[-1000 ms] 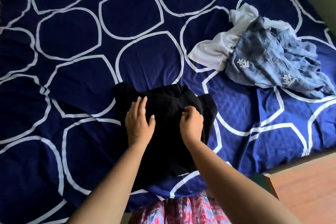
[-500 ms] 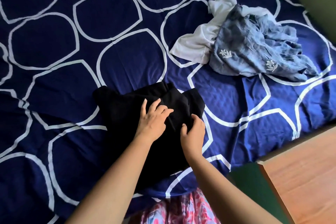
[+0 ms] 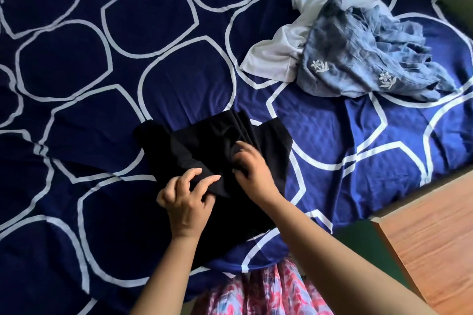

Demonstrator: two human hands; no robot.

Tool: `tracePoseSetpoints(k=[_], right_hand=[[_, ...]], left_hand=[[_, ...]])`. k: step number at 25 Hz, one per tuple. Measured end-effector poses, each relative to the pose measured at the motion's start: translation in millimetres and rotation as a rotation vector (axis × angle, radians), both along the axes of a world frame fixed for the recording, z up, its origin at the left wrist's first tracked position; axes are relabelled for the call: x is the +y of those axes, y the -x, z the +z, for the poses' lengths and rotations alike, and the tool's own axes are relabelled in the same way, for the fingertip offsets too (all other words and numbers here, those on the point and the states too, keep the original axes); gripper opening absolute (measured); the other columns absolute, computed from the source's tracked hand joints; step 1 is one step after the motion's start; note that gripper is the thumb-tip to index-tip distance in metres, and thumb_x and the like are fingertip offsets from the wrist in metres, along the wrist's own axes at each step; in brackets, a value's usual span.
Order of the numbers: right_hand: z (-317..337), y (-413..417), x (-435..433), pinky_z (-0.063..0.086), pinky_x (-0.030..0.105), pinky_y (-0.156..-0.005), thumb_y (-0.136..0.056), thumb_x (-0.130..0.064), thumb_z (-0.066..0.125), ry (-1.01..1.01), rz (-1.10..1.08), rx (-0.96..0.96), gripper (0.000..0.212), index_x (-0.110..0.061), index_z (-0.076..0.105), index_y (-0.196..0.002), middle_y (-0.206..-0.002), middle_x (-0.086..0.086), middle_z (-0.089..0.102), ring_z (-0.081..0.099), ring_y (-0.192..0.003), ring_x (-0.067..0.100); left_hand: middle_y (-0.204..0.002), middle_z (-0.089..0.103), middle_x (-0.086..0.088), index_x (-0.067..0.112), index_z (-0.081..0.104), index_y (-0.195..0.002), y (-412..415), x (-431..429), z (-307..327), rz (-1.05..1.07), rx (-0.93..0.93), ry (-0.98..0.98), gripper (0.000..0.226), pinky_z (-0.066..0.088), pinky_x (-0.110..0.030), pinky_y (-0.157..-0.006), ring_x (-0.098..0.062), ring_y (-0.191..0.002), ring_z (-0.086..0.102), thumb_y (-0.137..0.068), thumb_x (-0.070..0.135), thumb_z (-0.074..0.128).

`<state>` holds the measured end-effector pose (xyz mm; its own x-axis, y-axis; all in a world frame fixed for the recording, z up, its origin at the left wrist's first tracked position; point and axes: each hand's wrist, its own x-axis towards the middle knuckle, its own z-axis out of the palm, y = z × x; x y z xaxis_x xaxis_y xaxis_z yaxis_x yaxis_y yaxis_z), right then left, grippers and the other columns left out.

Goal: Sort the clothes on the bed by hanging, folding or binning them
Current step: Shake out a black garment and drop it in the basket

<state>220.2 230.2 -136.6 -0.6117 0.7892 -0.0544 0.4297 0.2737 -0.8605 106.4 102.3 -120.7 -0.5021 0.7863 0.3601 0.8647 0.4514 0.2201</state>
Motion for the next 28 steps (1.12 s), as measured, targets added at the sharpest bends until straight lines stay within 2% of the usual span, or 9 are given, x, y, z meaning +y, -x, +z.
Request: tracePoseSetpoints(k=[2,4,8,11,14,18,19,24,28], right_hand=[[-8,-1,-2,0.037,0.037,-0.107,-0.075,0.003,0.052,-0.181,0.503,-0.182,0.051,-0.013,0.059,-0.123,-0.142,0.008,0.048,0.043,-0.133,0.024],[-11,-3,-7,0.035,0.037,-0.108,-0.085,-0.003,0.048,-0.148,0.7,-0.356,0.06,-0.017,0.04,-0.143,-0.144,0.007,0.046,0.041,-0.135,0.023],[-7,3,-14,0.033,0.021,-0.105,-0.085,0.005,0.052,0.417,0.279,-0.126,0.081,-0.025,0.015,-0.151,-0.145,0.004,0.038,0.046,-0.126,0.017],[-16,2,-14,0.03,0.024,-0.106,-0.082,0.003,0.058,0.216,0.348,-0.221,0.073,-0.024,0.036,-0.146,-0.14,0.011,0.038,0.042,-0.125,0.027],[-8,6,-19,0.035,0.036,-0.107,-0.089,-0.021,0.057,0.039,0.13,-0.157,0.044,-0.014,0.054,-0.133,-0.134,0.01,0.05,0.047,-0.119,0.024],[18,-20,-6,0.038,0.031,-0.105,-0.088,-0.068,0.038,1.022,0.04,0.079,0.058,-0.025,0.069,-0.112,-0.116,-0.006,0.068,0.058,-0.113,0.007],[20,-30,-3,0.037,0.03,-0.105,-0.083,-0.073,0.042,1.094,0.03,0.126,0.059,-0.027,0.068,-0.11,-0.114,-0.009,0.067,0.058,-0.112,0.006],[21,-63,-4,0.037,0.019,-0.098,-0.084,-0.041,0.068,0.747,0.142,-0.311,0.052,-0.022,0.048,-0.128,-0.123,-0.013,0.054,0.051,-0.118,0.006],[10,-65,-10,0.043,0.019,-0.076,-0.09,-0.034,0.061,0.59,-0.236,-0.271,0.02,-0.02,0.059,-0.104,-0.09,-0.008,0.062,0.058,-0.088,0.011]], left_hand=[[-0.12,0.049,0.011,0.042,0.057,-0.099,-11,-6,0,0.035,0.012,-0.023,0.032,0.033,-0.045,-0.083,-0.025,-0.103,0.041,-0.073,0.025,0.053],[-0.121,0.049,0.011,0.041,0.056,-0.097,-16,-10,-3,0.037,0.002,-0.027,0.028,0.033,-0.044,-0.083,-0.025,-0.103,0.041,-0.074,0.024,0.052],[-0.123,0.048,0.011,0.041,0.056,-0.097,-15,-7,-2,0.048,-0.017,-0.048,0.029,0.032,-0.043,-0.083,-0.024,-0.103,0.042,-0.076,0.022,0.051],[-0.123,0.047,0.009,0.042,0.057,-0.098,-18,0,2,0.029,-0.023,-0.083,0.031,0.032,-0.043,-0.085,-0.024,-0.102,0.044,-0.076,0.021,0.051],[-0.125,0.047,0.009,0.043,0.058,-0.1,-17,11,3,0.032,-0.057,-0.095,0.032,0.032,-0.043,-0.086,-0.024,-0.102,0.046,-0.077,0.022,0.052],[-0.127,0.045,0.009,0.042,0.067,-0.098,-18,44,5,-0.053,-0.108,-0.047,0.029,0.037,-0.044,-0.084,-0.023,-0.102,0.045,-0.078,0.026,0.054],[-0.128,0.045,0.009,0.04,0.071,-0.096,-19,55,5,-0.078,-0.1,-0.027,0.028,0.039,-0.044,-0.082,-0.023,-0.103,0.044,-0.078,0.027,0.054],[-0.129,0.054,0.009,0.042,0.07,-0.093,-12,101,-2,-0.12,-0.085,0.154,0.026,0.042,-0.044,-0.079,-0.02,-0.107,0.045,-0.078,0.028,0.055],[-0.139,0.049,0.011,0.042,0.066,-0.108,-5,114,-20,-0.248,-0.026,0.457,0.033,0.039,-0.046,-0.089,-0.021,-0.118,0.049,-0.08,0.025,0.066]])
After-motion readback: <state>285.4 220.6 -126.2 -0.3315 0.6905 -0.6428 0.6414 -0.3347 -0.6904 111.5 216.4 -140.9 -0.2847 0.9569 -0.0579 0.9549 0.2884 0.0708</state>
